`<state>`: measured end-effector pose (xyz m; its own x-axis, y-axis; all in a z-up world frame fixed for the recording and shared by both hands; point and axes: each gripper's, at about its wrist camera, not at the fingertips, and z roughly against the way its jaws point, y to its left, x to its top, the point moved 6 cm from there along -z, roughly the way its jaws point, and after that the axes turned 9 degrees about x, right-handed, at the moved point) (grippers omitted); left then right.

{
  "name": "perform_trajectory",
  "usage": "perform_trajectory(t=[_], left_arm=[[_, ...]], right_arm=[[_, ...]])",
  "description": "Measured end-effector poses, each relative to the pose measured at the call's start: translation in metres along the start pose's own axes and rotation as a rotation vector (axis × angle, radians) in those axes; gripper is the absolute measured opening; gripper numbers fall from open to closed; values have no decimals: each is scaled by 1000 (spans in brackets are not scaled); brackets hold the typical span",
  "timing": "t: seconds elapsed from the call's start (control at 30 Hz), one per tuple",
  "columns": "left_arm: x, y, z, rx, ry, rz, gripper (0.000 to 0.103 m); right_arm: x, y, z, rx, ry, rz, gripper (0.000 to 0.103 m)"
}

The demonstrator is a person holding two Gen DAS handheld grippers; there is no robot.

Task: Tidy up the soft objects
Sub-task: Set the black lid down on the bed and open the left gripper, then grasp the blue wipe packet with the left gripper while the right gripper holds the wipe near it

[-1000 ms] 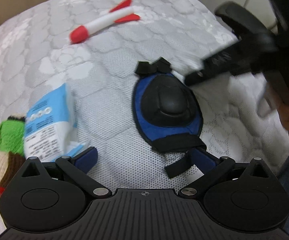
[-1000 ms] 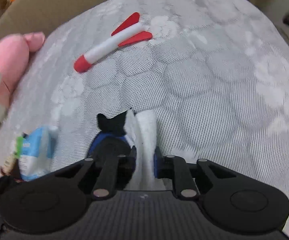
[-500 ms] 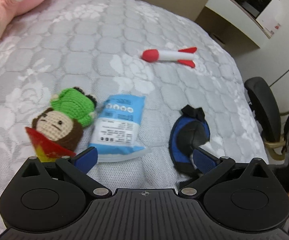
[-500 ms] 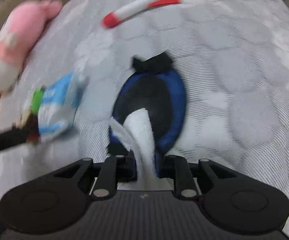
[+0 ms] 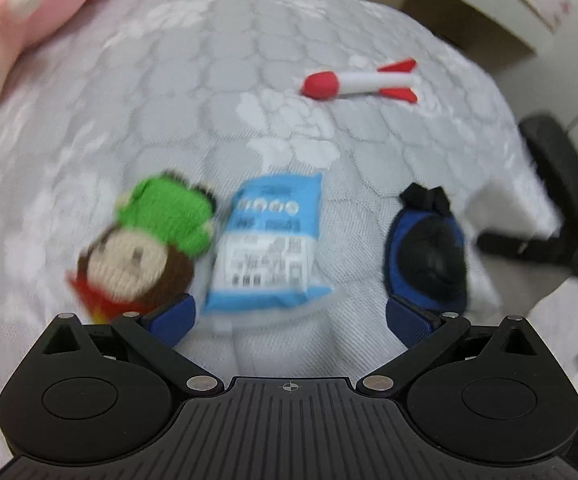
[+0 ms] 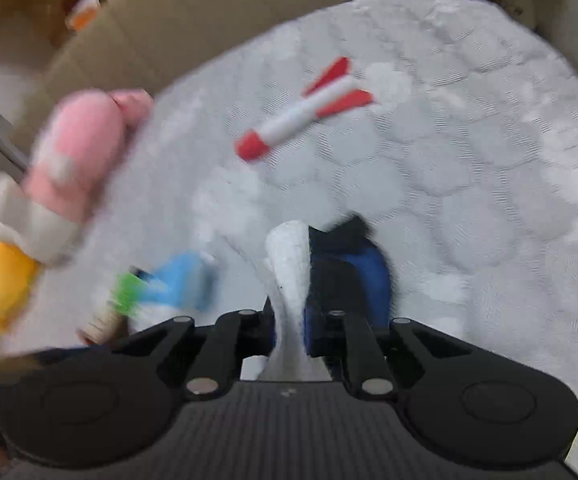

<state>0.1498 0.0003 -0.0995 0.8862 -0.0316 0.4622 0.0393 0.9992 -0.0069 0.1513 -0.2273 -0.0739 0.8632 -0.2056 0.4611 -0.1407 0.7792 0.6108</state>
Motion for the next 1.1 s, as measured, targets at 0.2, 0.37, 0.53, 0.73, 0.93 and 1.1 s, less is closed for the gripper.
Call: perform_trajectory(t=[0.2, 0.37, 0.53, 0.73, 0.93, 1.1], left_arm=[[11, -13, -36, 175, -77, -189, 103], [-3, -37, -44, 116, -116, -327, 102], [-13, -69, -25, -115, -135, -411, 102], [-19, -43, -29, -53, -9, -268, 103], [-26, -13, -33, 18, 131, -101, 103], [-31, -10, -37, 20, 182, -56, 103]], right_arm=[[-4, -8, -16, -45, 30, 72, 15], [-5, -4, -20, -6, 38, 83, 18], [-7, 6, -14, 40, 20, 101, 18], [1, 28, -18, 153, 24, 54, 18], [-17, 42, -73, 170, 163, 66, 12], [-16, 31, -65, 83, 144, 113, 12]])
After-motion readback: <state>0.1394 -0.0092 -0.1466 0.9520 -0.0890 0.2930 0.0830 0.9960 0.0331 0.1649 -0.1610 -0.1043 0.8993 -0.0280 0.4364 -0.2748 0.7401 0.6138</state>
